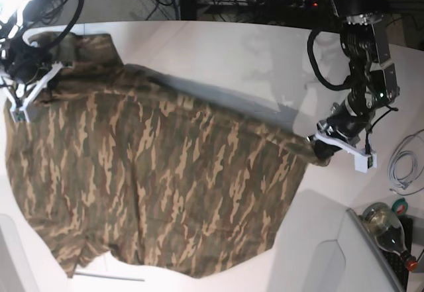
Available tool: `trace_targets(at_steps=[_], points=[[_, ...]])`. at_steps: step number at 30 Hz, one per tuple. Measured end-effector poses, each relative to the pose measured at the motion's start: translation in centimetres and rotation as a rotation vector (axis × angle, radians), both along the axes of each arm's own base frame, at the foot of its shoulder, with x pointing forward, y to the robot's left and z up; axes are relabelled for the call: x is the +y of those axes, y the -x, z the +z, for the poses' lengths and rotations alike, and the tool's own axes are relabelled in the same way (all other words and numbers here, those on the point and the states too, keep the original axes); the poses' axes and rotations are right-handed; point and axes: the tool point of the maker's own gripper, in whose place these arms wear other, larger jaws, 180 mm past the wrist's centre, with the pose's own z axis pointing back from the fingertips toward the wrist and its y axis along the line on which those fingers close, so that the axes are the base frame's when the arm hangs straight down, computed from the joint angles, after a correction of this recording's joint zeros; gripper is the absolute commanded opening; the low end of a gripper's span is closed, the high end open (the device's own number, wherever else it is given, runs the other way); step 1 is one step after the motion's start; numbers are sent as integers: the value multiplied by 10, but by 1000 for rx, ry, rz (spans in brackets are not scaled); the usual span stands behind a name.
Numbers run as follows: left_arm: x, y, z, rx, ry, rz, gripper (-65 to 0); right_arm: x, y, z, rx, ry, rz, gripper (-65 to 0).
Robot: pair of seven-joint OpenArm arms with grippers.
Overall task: Layout the t-shirt on the table in an organized manner, then fold the t-shirt properly
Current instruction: 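Drag the shirt edges with both grippers to smooth the shirt flat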
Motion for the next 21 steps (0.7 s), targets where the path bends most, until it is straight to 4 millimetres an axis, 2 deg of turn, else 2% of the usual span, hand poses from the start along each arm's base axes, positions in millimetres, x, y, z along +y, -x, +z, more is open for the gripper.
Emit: trace_targets(at_steps=[7,14,19,21], points=[[0,-26,-17,46,60,32,-650,-10,-17,-13,21,-39,-13,-644],[-34,-52,-18,55,68,-62,-650,-19,-34,-14,13,-50,-16,-644],[-31,-57,-26,79,78,-45,-650,-18,-52,-5,-72,-56,-26,-644],[-28,-63,-24,37,74,-21,-650,-21,-58,-4,-99,-65,-64,-644]])
